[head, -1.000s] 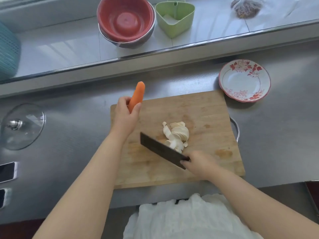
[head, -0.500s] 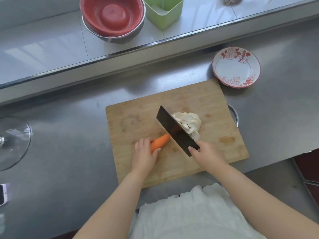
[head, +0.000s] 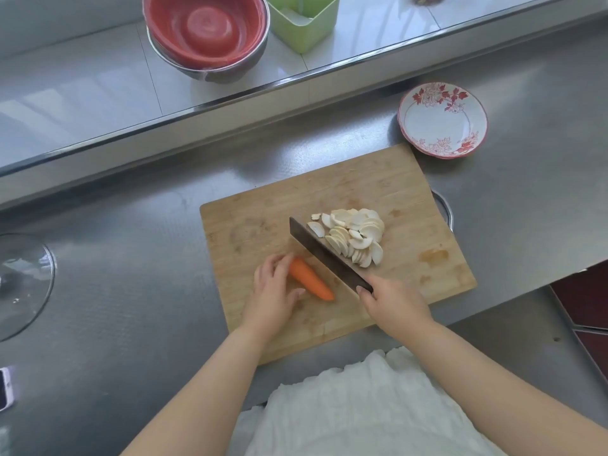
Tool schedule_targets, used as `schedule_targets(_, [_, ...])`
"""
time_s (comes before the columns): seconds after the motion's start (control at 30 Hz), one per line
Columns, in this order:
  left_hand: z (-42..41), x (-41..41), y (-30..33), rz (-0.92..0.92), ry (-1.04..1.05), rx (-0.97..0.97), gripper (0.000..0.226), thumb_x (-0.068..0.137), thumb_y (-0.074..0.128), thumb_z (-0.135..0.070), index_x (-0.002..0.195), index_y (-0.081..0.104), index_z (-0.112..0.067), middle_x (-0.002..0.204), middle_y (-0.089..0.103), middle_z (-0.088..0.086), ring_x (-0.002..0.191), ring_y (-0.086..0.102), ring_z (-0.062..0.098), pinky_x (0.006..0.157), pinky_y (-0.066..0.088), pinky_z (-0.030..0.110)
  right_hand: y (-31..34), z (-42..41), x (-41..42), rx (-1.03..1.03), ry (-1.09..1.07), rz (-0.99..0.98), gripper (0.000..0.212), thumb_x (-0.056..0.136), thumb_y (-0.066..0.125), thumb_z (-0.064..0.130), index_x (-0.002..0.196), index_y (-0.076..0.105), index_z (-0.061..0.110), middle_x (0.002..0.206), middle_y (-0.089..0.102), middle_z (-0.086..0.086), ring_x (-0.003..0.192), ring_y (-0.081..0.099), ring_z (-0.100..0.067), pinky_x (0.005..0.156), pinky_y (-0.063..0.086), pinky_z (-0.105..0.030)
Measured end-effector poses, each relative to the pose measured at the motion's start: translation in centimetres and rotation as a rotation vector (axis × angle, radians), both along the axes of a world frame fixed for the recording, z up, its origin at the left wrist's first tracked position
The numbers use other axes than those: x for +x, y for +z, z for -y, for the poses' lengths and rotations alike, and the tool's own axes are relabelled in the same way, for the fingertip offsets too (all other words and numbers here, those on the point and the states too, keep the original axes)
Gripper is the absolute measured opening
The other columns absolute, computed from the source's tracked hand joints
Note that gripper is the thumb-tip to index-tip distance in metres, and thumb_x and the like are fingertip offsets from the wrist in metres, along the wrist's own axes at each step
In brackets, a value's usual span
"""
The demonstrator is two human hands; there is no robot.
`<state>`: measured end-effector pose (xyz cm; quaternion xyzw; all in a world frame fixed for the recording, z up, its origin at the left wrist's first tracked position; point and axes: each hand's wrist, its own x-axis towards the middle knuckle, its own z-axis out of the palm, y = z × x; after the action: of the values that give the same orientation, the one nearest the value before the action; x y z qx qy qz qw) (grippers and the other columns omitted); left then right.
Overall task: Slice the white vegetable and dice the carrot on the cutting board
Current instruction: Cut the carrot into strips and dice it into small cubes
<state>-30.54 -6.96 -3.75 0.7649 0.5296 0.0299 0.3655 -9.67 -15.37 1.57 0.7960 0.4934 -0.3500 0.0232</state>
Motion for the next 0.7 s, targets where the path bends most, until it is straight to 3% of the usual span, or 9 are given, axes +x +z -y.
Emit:
schedule_targets(0.13, [0.8,0.2,0.0,0.028,0.178,-0.145,0.072,0.084,0.066,-0.047,0.144,0.031,-0.026,0.134,0.034,-0.006,0.123,0.042,0.015,0.100,0.043,0.036,-0.1,0.2,-0.6,0.002,0.013,0.009,0.024,0.099,0.037,0.037,0.105,0.057,0.025,0.076,0.065,0.000,0.075,0.060,-0.025,0.063,0.048,-0.033])
schedule_targets(0.3, [1.9,2.2,-0.6,0.074,0.225,-0.255,0.092,0.079,0.070,-0.050,0.149,0.019,-0.019,0.145,0.027,-0.004,0.126,0.044,0.018,0.103,0.043,0.040,-0.2,0.0,-0.9,-0.005,-0.018,-0.014,0.025,0.099,0.038,0.038,0.099,0.057,0.023,0.074,0.063,0.001,0.070,0.059,-0.022,0.061,0.048,-0.033])
schedule_targets(0.43, [1.6,4.5,-0.5,0.281,0.575,-0.432,0.075,0.084,0.071,-0.037,0.143,0.030,-0.017,0.128,0.050,-0.004,0.113,0.052,0.013,0.098,0.043,0.032,-0.3,0.2,-0.8,0.016,-0.025,-0.029,0.025,0.098,0.039,0.038,0.096,0.058,0.022,0.064,0.057,0.005,0.065,0.057,-0.020,0.052,0.040,-0.030])
schedule_targets(0.53, [0.9,5.1,-1.3,0.347,0.758,-0.518,0.058,0.087,0.067,-0.037,0.132,0.038,-0.015,0.104,0.058,-0.006,0.101,0.062,0.018,0.094,0.050,0.042,-0.4,0.5,-0.9,0.036,-0.022,-0.062,0.022,0.099,0.039,0.033,0.103,0.059,0.023,0.058,0.049,0.009,0.060,0.051,-0.015,0.046,0.031,-0.027])
schedule_targets(0.6, [0.2,5.0,-1.5,0.316,0.796,-0.527,0.050,0.088,0.065,-0.036,0.125,0.041,-0.012,0.095,0.059,-0.005,0.093,0.066,0.020,0.089,0.053,0.047,-0.5,0.4,-0.9,0.040,-0.009,-0.061,0.024,0.100,0.039,0.031,0.115,0.057,0.026,0.058,0.046,0.010,0.060,0.048,-0.015,0.046,0.031,-0.026])
schedule_targets(0.7, [-0.5,4.9,-1.0,0.252,0.731,-0.510,0.069,0.084,0.070,-0.039,0.136,0.036,-0.010,0.097,0.059,-0.002,0.094,0.064,0.020,0.087,0.053,0.042,-0.7,0.2,-0.8,0.015,0.005,-0.060,0.028,0.100,0.038,0.031,0.124,0.053,0.028,0.059,0.044,0.011,0.063,0.048,-0.016,0.047,0.032,-0.026])
